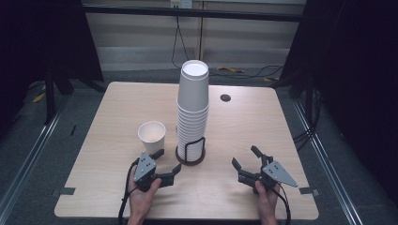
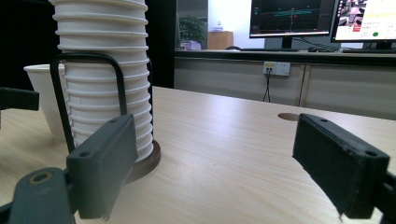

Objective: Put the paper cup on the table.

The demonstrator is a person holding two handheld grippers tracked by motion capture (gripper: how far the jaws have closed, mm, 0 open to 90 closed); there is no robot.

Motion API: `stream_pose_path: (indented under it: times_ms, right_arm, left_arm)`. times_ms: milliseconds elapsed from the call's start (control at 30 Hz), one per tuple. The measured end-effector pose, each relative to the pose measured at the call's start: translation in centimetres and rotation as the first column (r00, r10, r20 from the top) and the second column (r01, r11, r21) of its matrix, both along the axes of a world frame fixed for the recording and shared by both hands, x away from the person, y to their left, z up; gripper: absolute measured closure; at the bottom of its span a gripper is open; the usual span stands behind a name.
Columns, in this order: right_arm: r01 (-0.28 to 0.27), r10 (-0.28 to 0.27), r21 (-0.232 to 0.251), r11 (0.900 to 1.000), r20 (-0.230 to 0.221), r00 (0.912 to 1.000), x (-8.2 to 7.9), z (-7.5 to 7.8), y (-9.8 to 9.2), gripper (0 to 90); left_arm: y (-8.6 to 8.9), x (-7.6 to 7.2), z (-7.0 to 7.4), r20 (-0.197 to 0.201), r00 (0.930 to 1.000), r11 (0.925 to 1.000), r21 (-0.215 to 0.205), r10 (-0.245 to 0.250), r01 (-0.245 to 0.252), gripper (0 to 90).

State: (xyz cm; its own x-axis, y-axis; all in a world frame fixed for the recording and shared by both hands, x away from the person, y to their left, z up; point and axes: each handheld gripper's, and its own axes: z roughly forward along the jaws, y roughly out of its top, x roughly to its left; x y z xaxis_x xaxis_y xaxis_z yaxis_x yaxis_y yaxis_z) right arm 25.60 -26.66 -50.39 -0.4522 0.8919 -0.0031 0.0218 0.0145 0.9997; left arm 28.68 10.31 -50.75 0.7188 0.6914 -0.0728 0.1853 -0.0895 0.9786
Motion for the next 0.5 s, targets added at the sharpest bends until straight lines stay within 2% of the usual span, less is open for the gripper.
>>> stream_pose_path:
  times_ms: [33,67,133,167,200,267,300,333,367,400,467,500]
  right_arm:
    - [0.0,0.0,0.0,1.0,0.0,1.0,0.0,0.0,0.0,13.7]
    - [0.001,-0.001,-0.001,1.0,-0.001,1.0,0.0,0.0,0.0,13.7]
    - [0.0,0.0,0.0,1.0,0.0,1.0,0.0,0.0,0.0,13.7]
    - [0.0,0.0,0.0,1.0,0.0,1.0,0.0,0.0,0.0,13.7]
    - [0.0,0.0,0.0,1.0,-0.001,1.0,0.0,0.0,0.0,13.6]
    - [0.001,-0.001,-0.001,1.0,-0.001,1.0,0.0,0.0,0.0,13.7]
    - [0.001,-0.001,-0.002,1.0,-0.001,1.0,0.0,0.0,0.0,13.6]
    - [0.001,-0.001,-0.001,1.0,-0.001,1.0,0.0,0.0,0.0,13.7]
    - [0.002,-0.002,-0.001,1.0,-0.002,1.0,0.0,0.0,0.0,13.7]
    - [0.002,-0.002,0.0,1.0,-0.001,1.0,0.0,0.0,0.0,14.0]
    - [-0.003,0.003,0.0,1.0,-0.002,1.0,0.0,0.0,0.0,13.9]
    - [-0.003,0.003,0.001,1.0,0.0,1.0,0.0,0.0,0.0,13.7]
  left_arm:
    - [-0.1,-0.1,0.0,0.003,1.0,1.0,0.001,0.008,-0.008,16.5]
    - [-0.1,-0.2,-0.1,0.007,1.0,0.9999,-0.016,0.004,-0.004,16.5]
    - [0.1,-0.3,-0.1,0.038,0.9992,0.9997,-0.024,0.012,-0.011,16.5]
    - [0.1,-0.4,-0.1,0.046,0.9989,0.9997,-0.024,0.006,-0.005,16.4]
    - [0.1,-0.6,-0.2,0.05,0.9988,0.999,-0.044,-0.004,0.006,16.3]
    - [0.0,-1.0,-0.3,0.084,0.9965,0.9989,-0.047,-0.003,0.007,16.0]
    - [0.2,-1.3,-0.4,0.13,0.9916,0.999,-0.045,0.004,0.002,16.0]
    - [0.4,-1.5,-0.4,0.149,0.9888,0.9983,-0.059,0.006,0.003,16.0]
    - [0.6,-1.5,-0.5,0.158,0.9874,0.9968,-0.08,0.016,-0.003,16.0]
    - [0.8,-1.6,-0.6,0.15,0.9882,0.9949,-0.1,0.032,-0.017,16.0]
    - [0.6,-1.7,-0.6,0.149,0.9881,0.9946,-0.102,0.037,-0.021,16.0]
    - [0.7,-1.6,-0.5,0.165,0.9857,0.9969,-0.076,0.032,-0.02,16.0]
